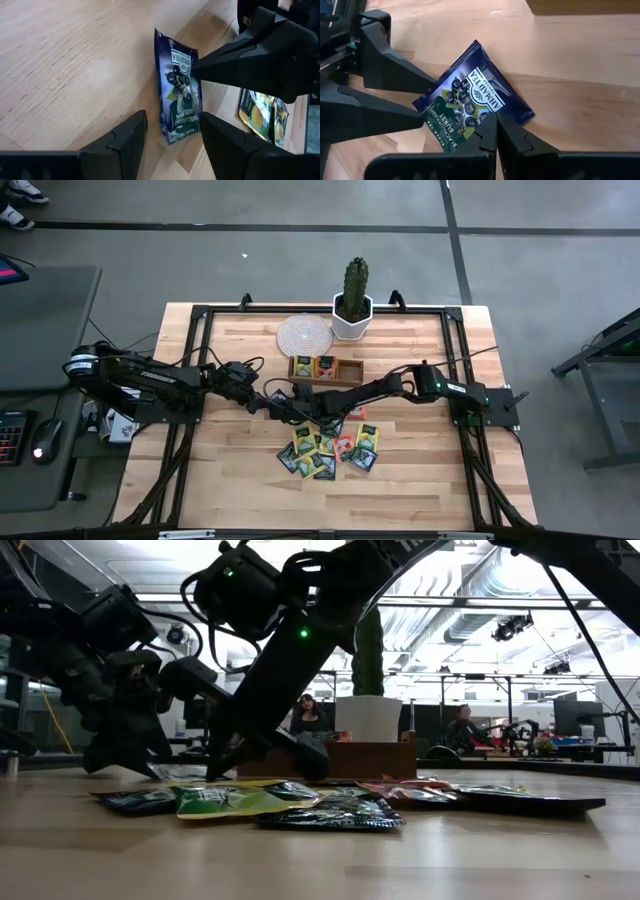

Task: Pick & Place Tea
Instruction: Put the purple tea bag into the right section of the wooden organizer

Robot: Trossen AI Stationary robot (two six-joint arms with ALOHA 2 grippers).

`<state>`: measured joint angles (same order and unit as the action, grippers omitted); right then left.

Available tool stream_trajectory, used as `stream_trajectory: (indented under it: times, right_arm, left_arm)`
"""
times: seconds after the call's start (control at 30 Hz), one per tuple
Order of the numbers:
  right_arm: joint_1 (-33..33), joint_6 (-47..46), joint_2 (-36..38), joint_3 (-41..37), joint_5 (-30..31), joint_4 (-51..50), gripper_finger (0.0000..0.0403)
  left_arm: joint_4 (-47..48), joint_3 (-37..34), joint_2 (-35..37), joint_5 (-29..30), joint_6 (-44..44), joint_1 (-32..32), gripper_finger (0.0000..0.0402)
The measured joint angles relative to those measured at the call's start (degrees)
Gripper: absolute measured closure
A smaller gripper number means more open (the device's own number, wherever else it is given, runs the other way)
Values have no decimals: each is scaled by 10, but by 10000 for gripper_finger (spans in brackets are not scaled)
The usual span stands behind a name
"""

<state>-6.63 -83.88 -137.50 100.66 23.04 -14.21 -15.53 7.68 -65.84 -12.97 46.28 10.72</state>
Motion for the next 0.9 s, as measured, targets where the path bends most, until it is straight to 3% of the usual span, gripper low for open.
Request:
stream_trajectory:
  times: [0.37,0.5,0.7,0.9]
  right_arm:
    - [3,2,-7,0,-4,22,403]
    - [3,3,-8,-1,-4,22,403]
    - [3,5,-8,-1,0,22,403]
    - [3,17,-9,-2,2,30,403]
  left_arm:
    - [-6,-1,-1,-9,-10,0,221]
    - [-5,-1,-1,-10,-16,0,268]
    - [-5,-1,-1,-22,-45,0,387]
    - [-6,-1,-1,-28,-61,0,399]
